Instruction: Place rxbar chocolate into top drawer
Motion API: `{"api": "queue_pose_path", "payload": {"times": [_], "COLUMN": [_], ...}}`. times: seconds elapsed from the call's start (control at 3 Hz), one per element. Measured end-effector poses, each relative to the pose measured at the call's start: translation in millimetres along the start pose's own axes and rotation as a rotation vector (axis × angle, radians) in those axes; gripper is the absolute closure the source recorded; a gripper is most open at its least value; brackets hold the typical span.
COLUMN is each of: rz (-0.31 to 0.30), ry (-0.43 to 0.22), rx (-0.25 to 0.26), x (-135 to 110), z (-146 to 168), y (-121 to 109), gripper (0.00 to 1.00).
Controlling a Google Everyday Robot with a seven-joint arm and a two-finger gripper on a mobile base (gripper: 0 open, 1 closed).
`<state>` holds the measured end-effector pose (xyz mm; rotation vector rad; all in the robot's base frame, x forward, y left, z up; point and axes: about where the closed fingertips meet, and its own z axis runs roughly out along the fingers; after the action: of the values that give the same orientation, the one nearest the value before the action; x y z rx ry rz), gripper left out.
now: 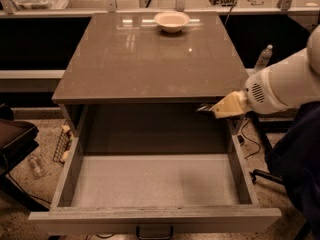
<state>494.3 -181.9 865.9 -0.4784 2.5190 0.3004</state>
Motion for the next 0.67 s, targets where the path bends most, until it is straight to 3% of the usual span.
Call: {"api": "queue_pose_path", "payload": {"times": [0.33, 0.67], "rz": [-0.044, -0.045], "ry": [-0.011, -0.011], "rx": [-0.063, -0.061], "x": [-2.6, -2.7], "z": [5.6, 5.0], "y": [13.5, 13.5], "gripper": [1.00, 1.00]}}
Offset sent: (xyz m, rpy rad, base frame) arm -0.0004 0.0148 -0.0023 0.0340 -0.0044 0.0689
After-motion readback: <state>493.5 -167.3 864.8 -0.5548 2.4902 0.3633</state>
